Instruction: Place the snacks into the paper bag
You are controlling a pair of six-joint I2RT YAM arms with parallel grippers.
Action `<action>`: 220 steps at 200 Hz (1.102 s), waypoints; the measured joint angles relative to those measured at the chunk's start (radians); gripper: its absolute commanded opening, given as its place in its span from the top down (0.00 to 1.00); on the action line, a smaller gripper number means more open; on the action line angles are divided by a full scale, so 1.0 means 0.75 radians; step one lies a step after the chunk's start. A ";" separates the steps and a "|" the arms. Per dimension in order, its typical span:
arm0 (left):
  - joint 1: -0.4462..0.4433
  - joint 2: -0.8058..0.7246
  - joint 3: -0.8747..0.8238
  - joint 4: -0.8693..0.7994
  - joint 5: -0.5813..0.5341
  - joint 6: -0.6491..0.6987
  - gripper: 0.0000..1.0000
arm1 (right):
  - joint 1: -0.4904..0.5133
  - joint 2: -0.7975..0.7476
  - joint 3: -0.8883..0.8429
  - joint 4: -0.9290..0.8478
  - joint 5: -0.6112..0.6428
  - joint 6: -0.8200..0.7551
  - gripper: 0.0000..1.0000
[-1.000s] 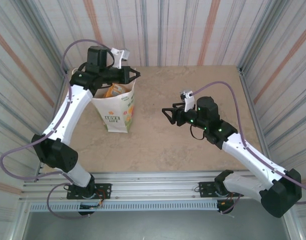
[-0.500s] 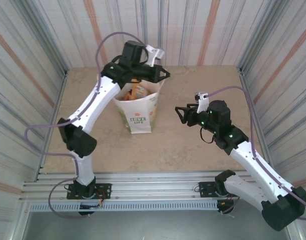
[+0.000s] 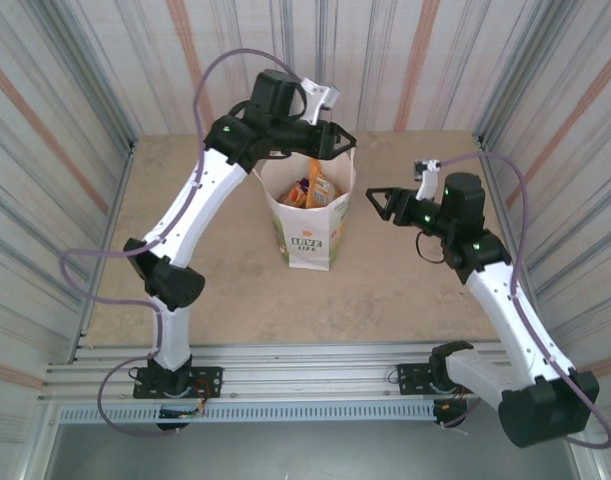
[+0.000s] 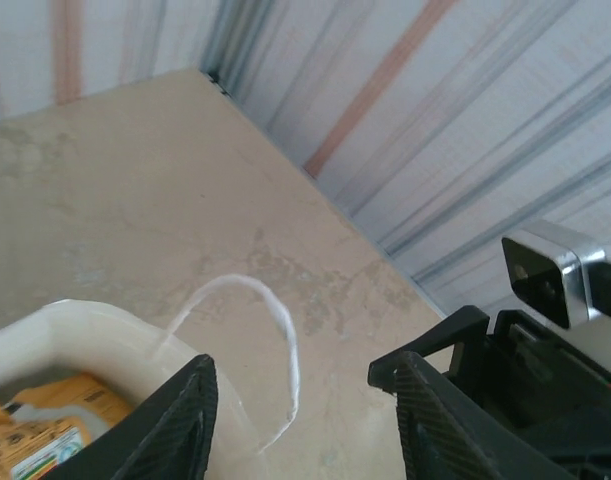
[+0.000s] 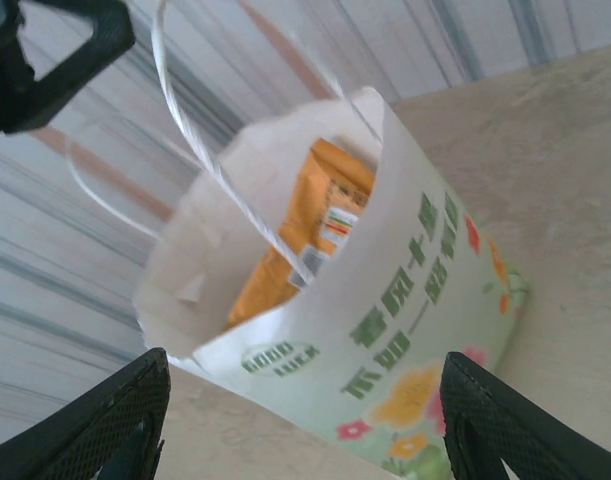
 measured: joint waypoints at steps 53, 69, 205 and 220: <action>0.131 -0.297 -0.144 -0.086 -0.123 0.001 0.41 | -0.007 0.232 0.220 0.039 -0.174 0.116 0.30; 0.179 -0.365 -0.176 -0.133 -0.166 0.001 0.40 | -0.008 0.297 0.275 0.051 -0.217 0.148 0.32; 0.365 -0.385 -0.449 -0.307 -0.240 -0.013 0.41 | -0.009 0.501 0.394 0.193 -0.368 0.328 0.43; 0.367 -0.373 -0.453 -0.305 -0.240 -0.014 0.43 | -0.009 0.511 0.399 0.214 -0.370 0.335 0.44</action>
